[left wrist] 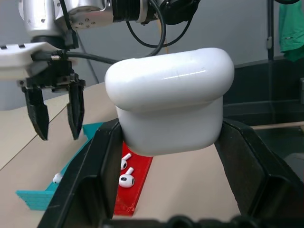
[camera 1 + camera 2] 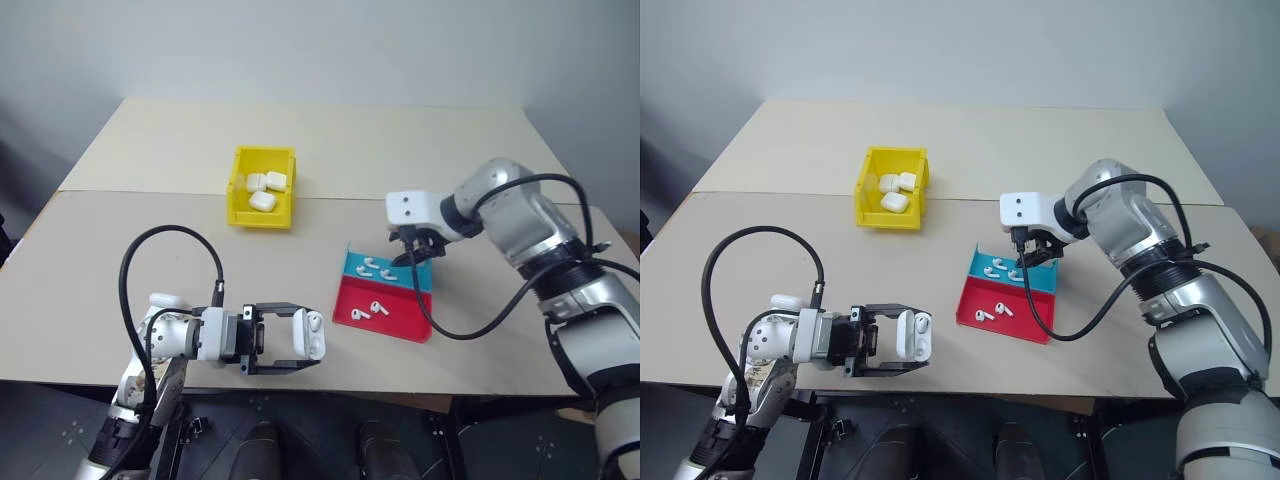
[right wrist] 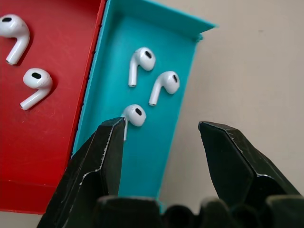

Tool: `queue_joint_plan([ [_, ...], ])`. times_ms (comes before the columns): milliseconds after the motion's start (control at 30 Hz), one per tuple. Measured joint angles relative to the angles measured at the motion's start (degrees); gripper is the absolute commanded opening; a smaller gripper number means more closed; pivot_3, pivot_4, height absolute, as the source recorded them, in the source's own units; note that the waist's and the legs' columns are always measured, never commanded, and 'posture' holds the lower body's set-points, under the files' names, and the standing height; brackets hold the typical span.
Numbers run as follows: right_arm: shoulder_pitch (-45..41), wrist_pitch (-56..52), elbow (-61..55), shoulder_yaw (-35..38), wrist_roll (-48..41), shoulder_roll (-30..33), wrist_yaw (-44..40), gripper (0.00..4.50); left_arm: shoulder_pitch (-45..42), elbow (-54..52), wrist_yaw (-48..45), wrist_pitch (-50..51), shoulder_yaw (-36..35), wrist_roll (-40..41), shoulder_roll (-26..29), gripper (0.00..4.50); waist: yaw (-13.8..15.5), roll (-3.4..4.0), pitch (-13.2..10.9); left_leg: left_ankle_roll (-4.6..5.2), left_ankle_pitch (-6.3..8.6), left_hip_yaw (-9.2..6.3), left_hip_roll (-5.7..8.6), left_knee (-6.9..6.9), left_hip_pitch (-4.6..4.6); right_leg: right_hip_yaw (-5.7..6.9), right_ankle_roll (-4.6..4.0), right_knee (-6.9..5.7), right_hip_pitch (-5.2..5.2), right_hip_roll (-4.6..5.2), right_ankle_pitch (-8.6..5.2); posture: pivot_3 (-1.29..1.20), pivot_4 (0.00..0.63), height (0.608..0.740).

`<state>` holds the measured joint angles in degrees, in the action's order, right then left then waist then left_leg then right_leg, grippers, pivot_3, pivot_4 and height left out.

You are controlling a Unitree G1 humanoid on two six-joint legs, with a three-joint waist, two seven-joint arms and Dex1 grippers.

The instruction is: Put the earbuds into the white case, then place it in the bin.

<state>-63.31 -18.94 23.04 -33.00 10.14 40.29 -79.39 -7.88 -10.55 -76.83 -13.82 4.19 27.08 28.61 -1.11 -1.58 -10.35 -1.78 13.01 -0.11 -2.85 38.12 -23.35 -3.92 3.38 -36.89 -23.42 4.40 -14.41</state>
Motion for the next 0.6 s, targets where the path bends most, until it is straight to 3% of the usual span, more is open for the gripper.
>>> queue_joint_plan([
  [67, -0.7, 0.1, 1.6, -0.1, 1.5, -1.0, -0.3, 2.95, 0.1, -0.1, 0.9, 0.0, 0.5, 0.0, -0.1, 2.76, 0.0, 0.01, 0.0, 0.0, 0.0, 0.0, 0.0, 0.0, 0.01, 0.0, 0.0, -0.02, 0.0, 0.0, 0.0, 0.0, 0.15, 0.74],
  [167, -0.9, 0.1, 1.9, -0.1, 2.5, -1.6, -0.7, 2.44, 0.1, -0.2, 1.9, 0.0, 0.9, -0.2, -0.1, 2.76, 0.0, 0.01, 0.0, 0.0, 0.0, -0.01, 0.0, 0.0, 0.02, 0.0, 0.0, -0.03, 0.0, -0.01, 0.0, 0.0, 0.15, 0.74],
  [600, 0.3, -4.0, -0.1, -0.1, 5.4, -3.8, -1.7, 2.44, -0.5, -0.2, 3.2, -0.2, 2.1, -1.0, -0.3, 2.76, 0.0, 0.01, 0.0, 0.0, 0.0, 0.0, 0.0, 0.0, 0.03, 0.0, 0.0, -0.06, 0.0, -0.01, 0.0, 0.0, 0.15, 0.74],
])
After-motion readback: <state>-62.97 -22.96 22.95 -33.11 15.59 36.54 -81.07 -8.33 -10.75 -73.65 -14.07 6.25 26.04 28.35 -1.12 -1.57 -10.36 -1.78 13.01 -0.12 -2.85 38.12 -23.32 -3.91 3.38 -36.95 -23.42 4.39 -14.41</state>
